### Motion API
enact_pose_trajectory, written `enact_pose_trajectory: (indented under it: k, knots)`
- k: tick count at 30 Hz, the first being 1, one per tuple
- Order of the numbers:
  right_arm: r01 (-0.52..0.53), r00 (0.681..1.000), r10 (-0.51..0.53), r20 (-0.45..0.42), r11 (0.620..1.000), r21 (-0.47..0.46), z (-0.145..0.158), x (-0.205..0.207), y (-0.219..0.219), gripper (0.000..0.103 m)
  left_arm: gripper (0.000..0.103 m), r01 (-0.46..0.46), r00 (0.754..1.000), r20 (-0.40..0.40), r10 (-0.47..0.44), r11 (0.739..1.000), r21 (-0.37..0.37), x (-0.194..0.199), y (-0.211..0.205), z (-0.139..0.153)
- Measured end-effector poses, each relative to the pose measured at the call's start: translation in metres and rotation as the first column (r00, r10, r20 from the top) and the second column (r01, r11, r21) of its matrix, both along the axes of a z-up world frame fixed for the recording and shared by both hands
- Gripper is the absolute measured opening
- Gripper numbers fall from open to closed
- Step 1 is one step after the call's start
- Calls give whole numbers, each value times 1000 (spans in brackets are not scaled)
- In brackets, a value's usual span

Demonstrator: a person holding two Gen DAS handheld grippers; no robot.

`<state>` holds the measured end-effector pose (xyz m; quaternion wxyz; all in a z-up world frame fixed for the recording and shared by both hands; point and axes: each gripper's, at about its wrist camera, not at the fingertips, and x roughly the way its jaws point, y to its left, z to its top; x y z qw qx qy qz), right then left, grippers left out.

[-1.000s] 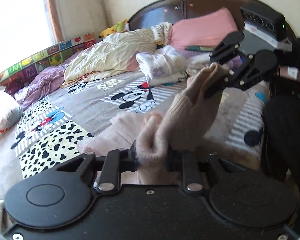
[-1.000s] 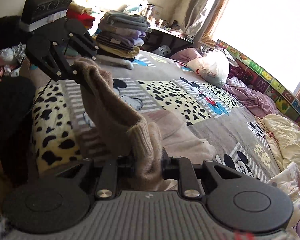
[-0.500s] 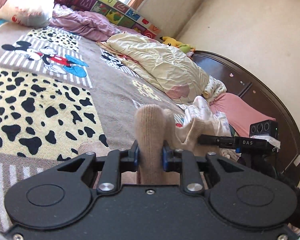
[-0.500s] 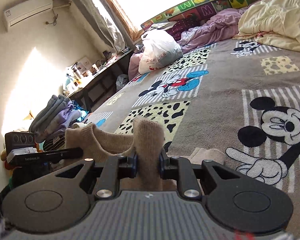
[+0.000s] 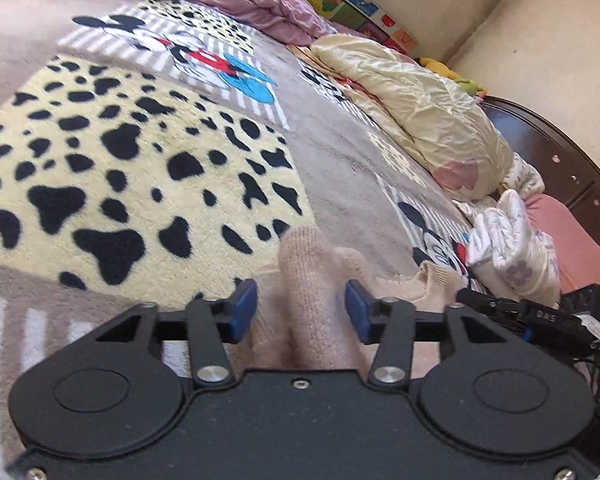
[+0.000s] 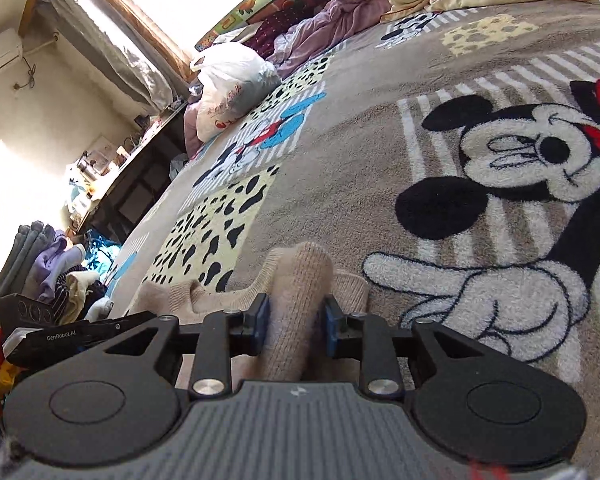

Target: Fold clothes

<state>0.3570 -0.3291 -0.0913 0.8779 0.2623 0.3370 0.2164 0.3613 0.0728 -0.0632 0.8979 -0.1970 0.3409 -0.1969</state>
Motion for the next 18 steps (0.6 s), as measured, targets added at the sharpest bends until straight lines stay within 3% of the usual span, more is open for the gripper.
enact_pose_trajectory:
  k: [2,4,6,8,10,11,14,16,18]
  knots:
    - [45,996,-41,83,998,-48,18,-17,-3,38,67,-16,995,94,12,999,37,-22,2,17]
    - [65,977,-41,207,991,-113,42,-42,-2,38,67,46,982,182,-50,999,26,-49,-2,32]
    - [17,950,33,309,987,-157,61,-67,8,40,67,128,960,247,-130,992,25,-74,-9,40]
    - [-70,919,139,368,978,-196,70,-93,25,49,67,225,937,259,-233,972,62,-93,-27,36]
    - [-102,908,199,369,959,-266,63,-110,43,54,67,267,933,178,-313,933,240,-100,-56,9]
    - [-119,915,227,333,942,-315,53,-114,52,55,68,288,930,131,-345,900,328,-103,-70,-4]
    - [-148,932,291,217,850,-506,3,-117,75,57,72,260,932,148,-331,895,364,-108,-71,-19]
    - [-141,933,284,220,852,-504,8,-122,75,57,73,240,931,162,-326,885,399,-114,-71,-19]
    - [-134,934,278,223,854,-503,14,-126,75,48,66,224,928,179,-326,874,431,-126,-69,-6]
